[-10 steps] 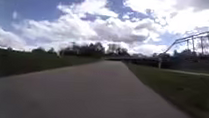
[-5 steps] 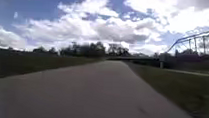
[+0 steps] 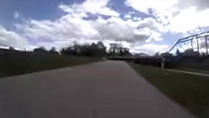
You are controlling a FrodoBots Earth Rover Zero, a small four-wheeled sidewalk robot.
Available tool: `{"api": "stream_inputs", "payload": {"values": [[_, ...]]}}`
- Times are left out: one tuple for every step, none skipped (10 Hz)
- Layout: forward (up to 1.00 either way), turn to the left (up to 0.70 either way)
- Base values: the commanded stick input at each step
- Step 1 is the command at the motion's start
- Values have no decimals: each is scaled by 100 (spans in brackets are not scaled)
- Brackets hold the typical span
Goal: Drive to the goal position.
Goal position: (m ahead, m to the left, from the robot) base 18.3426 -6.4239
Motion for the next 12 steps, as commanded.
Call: {"api": "stream_inputs", "payload": {"values": [[100,0],[100,0],[100,0],[100,0],[100,0],[100,0],[100,0],[100,0],[100,0],[100,0],[100,0],[100,0]]}}
